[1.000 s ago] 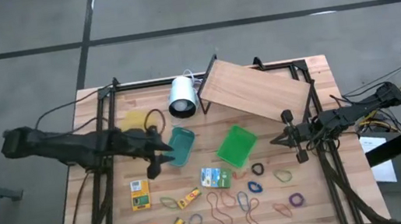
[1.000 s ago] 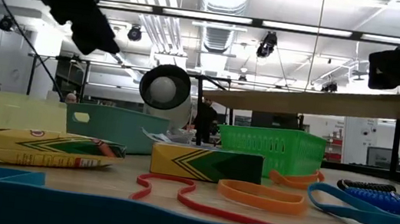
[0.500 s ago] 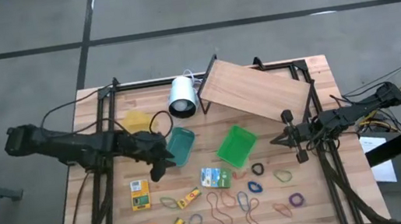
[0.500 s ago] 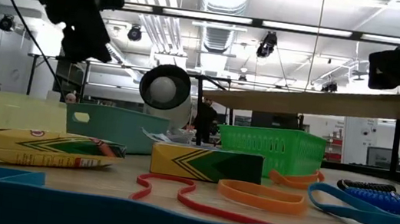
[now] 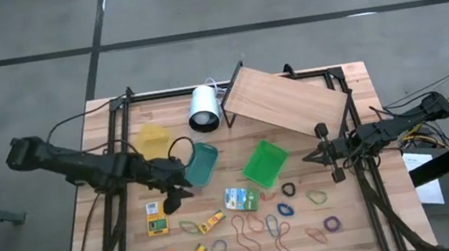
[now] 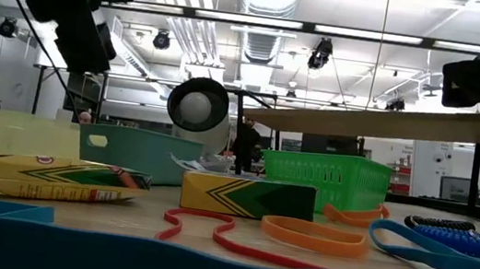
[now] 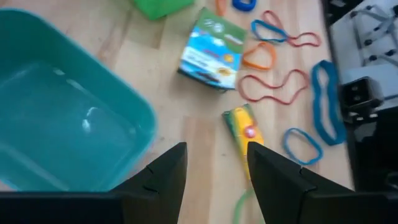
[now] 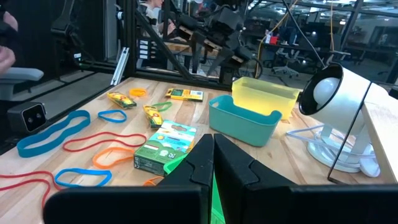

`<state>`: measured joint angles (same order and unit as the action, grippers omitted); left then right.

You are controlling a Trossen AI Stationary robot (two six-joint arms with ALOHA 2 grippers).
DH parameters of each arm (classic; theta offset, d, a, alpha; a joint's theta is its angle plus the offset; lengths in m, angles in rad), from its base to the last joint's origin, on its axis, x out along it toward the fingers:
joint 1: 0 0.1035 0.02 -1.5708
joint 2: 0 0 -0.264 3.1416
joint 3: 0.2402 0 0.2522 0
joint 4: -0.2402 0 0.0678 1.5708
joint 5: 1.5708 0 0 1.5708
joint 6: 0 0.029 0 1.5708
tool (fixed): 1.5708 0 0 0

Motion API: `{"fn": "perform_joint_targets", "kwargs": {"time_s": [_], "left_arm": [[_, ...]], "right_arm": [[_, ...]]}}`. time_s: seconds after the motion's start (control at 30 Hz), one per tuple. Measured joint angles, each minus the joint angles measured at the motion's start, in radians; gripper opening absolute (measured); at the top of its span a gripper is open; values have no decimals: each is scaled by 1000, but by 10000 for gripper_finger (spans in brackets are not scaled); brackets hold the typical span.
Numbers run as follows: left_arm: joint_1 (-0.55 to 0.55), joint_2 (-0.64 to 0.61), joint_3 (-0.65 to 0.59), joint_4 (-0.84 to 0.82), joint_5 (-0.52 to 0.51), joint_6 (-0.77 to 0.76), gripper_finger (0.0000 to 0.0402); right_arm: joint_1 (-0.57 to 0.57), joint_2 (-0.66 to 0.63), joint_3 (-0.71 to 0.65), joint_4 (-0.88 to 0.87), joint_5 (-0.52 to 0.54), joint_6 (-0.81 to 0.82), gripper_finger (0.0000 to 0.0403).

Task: Pick & Place Office Desk Supplies
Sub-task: Put the left green rubber band into the green bin

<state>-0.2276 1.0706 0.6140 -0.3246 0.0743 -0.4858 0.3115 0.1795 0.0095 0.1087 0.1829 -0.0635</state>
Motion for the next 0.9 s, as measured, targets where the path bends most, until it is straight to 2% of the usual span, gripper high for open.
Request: {"fn": "perform_joint_targets", "kwargs": {"time_s": [0.37,0.57,0.9], "left_arm": [[-238,54,0,35,-160,-109,173],[-301,141,0,58,-264,-169,173],[-351,300,3,33,-219,-204,173]], "right_arm": [[0,0,0,1,0,0,8],[0,0,0,0,0,0,8],[0,0,0,0,0,0,8]]}}
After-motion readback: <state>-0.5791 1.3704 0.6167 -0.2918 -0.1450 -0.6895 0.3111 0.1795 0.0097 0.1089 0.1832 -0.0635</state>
